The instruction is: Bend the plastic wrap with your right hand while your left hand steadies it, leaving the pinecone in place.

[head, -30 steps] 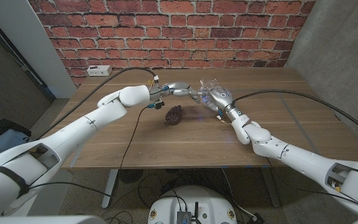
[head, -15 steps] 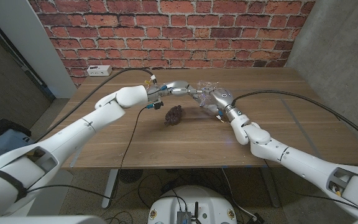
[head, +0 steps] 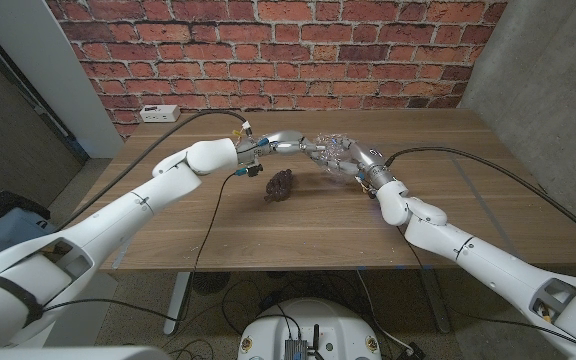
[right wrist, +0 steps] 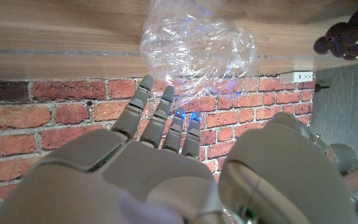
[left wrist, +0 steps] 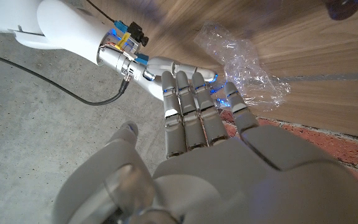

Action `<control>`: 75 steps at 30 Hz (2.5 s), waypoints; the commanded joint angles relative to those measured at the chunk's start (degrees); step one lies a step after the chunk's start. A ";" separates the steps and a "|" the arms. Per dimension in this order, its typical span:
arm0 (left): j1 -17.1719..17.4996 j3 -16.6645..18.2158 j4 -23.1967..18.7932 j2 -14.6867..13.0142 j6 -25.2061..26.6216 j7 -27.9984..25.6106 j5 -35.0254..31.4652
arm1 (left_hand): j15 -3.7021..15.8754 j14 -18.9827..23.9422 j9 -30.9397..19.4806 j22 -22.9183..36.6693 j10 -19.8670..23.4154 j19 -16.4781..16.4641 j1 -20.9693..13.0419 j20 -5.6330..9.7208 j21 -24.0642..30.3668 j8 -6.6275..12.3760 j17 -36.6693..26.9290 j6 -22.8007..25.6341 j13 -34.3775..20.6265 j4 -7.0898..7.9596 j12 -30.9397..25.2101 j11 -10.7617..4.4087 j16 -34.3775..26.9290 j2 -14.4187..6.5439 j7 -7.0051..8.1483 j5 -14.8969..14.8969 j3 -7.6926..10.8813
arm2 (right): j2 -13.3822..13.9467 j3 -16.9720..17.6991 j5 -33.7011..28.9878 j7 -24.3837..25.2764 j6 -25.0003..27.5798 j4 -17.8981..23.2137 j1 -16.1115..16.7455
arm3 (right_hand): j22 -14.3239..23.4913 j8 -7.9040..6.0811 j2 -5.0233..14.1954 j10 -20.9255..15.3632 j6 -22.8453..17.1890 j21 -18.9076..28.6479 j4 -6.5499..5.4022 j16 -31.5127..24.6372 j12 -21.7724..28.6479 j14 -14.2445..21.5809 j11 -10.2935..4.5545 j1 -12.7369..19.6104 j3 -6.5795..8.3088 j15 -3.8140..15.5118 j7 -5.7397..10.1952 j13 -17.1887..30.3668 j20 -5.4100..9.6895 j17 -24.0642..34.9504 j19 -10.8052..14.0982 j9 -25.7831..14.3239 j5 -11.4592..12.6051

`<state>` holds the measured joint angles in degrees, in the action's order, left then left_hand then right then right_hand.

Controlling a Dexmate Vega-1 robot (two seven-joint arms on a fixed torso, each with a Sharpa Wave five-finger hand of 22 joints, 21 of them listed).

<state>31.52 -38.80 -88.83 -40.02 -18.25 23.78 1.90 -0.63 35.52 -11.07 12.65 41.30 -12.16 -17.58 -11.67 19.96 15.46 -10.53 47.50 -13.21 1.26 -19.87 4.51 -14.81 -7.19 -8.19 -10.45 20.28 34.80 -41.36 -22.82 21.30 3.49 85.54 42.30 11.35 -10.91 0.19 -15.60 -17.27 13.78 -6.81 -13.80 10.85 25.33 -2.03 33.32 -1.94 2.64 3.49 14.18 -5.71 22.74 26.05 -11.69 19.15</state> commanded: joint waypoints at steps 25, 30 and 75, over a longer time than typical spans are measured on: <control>-0.89 -0.36 1.88 0.93 -0.74 0.12 -0.15 | -0.03 -0.22 -0.18 0.22 0.44 0.23 0.44 -0.23 -0.11 -0.46 -0.27 0.84 -0.43 0.12 0.25 0.36 0.87 -0.17 -0.03 -0.09 0.76 | -7.47 9.06 18.18 13.12 8.73 3.14 5.26 | 0.20 -3.22 9.27 -3.38 -3.98 1.84 10.70 -2.83 6.47 -0.21 1.97 17.01 20.68 3.23 -1.35 -0.97 1.92 -1.57 0.42 -0.06 -6.80; -0.95 -0.37 2.09 1.01 -0.97 0.10 -0.13 | -0.03 -0.27 -0.18 0.22 0.47 0.22 0.52 -0.23 -0.10 -0.56 -0.27 0.77 -0.48 0.12 0.29 0.39 0.99 -0.15 -0.03 -0.09 0.80 | -7.26 6.62 16.11 11.97 15.92 4.35 3.05 | 0.18 -3.91 8.84 -2.76 -6.77 1.90 12.17 -2.15 5.92 -1.71 1.50 18.15 21.30 3.34 -1.02 -1.05 2.02 -1.63 0.34 -0.01 -7.27; 2.52 1.78 -1.94 -1.74 0.52 -2.56 0.10 | -0.09 -0.28 -0.25 0.18 0.06 0.23 0.47 -0.21 -0.04 -1.30 -0.27 0.37 -0.85 -0.26 0.97 0.20 1.79 -0.38 -0.08 -0.09 1.70 | -7.22 -2.67 14.96 -6.50 5.51 -4.97 -7.15 | -0.34 1.06 10.49 -4.94 -9.76 1.18 4.96 2.02 0.74 -7.35 2.48 2.01 25.06 1.44 0.65 -2.03 1.91 -2.37 -8.27 0.49 -8.58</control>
<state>33.00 -37.69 -89.59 -41.05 -17.84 22.00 1.86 -0.63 35.53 -11.05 12.64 41.60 -12.16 -17.36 -11.66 19.96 14.21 -10.52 47.89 -13.89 1.10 -19.26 4.81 -13.09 -7.42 -8.20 -10.45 21.55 28.41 -41.94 -9.07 23.38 7.55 82.29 38.54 11.06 -10.35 11.06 -23.56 -30.73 16.44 -0.30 -13.01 13.25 21.95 0.24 37.59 23.08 2.53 3.13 12.24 -3.62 20.47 21.12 -11.19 10.62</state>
